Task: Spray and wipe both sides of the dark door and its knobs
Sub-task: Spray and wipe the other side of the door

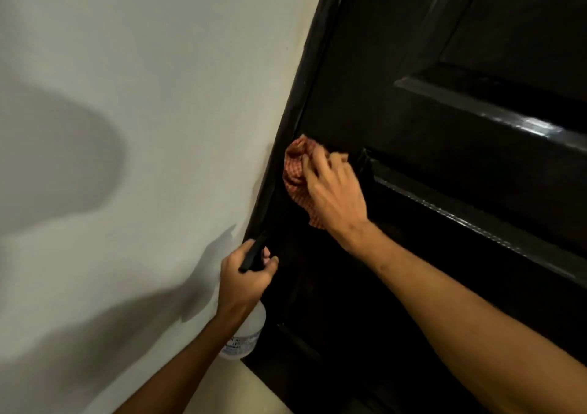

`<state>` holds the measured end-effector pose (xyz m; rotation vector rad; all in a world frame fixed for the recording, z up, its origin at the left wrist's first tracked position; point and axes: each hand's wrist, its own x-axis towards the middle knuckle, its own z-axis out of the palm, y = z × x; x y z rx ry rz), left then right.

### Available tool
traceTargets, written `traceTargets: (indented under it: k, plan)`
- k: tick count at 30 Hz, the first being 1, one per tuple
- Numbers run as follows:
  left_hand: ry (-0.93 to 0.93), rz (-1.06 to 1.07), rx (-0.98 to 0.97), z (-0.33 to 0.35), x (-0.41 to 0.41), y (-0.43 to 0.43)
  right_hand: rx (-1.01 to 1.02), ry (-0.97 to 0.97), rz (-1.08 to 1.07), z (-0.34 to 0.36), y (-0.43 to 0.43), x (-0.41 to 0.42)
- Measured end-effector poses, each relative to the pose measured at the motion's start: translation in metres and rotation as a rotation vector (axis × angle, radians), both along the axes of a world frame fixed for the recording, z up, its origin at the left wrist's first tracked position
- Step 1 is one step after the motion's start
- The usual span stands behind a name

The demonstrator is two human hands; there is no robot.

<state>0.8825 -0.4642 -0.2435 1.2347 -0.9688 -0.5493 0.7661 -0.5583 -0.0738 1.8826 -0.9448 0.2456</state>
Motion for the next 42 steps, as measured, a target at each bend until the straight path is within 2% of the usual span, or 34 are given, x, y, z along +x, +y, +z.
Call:
traceTargets:
  k: [4,6,11,15,17,20,24,27,29,33,37,42]
  plan:
    - [-0.002,-0.033,0.025,0.021,-0.025,0.007,0.342,0.286,0.012,-0.047,0.022,-0.045]
    - [0.007,-0.035,0.012,0.044,-0.027,0.008,0.266,0.213,-0.005,-0.026,0.029,-0.059]
    - [-0.022,-0.047,-0.049,0.089,-0.032,0.011,0.036,-0.123,-0.065,0.051,0.035,-0.085]
    - [-0.015,-0.086,-0.069,0.113,-0.044,0.011,0.119,0.074,-0.014,0.031,0.045,-0.110]
    - [0.005,-0.100,-0.085,0.129,-0.045,0.008,0.110,0.136,0.017,0.046,0.043,-0.113]
    - [0.008,-0.093,-0.144,0.157,-0.042,0.006,-0.008,0.055,0.059,0.093,0.040,-0.103]
    - [0.007,-0.049,-0.187,0.177,-0.034,0.004,-0.080,-0.174,0.047,0.118,0.028,-0.066]
    - [0.043,0.019,-0.210,0.195,-0.011,-0.004,-0.001,0.072,0.127,0.102,0.014,-0.022]
    - [0.032,0.054,-0.223,0.204,0.003,-0.004,0.060,0.129,0.161,0.095,0.008,-0.012]
    - [-0.060,0.013,-0.241,0.225,0.001,0.000,-0.129,-0.106,0.090,0.132,0.018,-0.067]
    - [-0.077,-0.066,-0.242,0.240,-0.039,0.015,-0.136,-0.376,-0.071,0.152,0.062,-0.161]
    - [-0.101,-0.172,-0.243,0.256,-0.103,0.043,-0.099,-0.501,-0.214,0.137,0.121,-0.265]
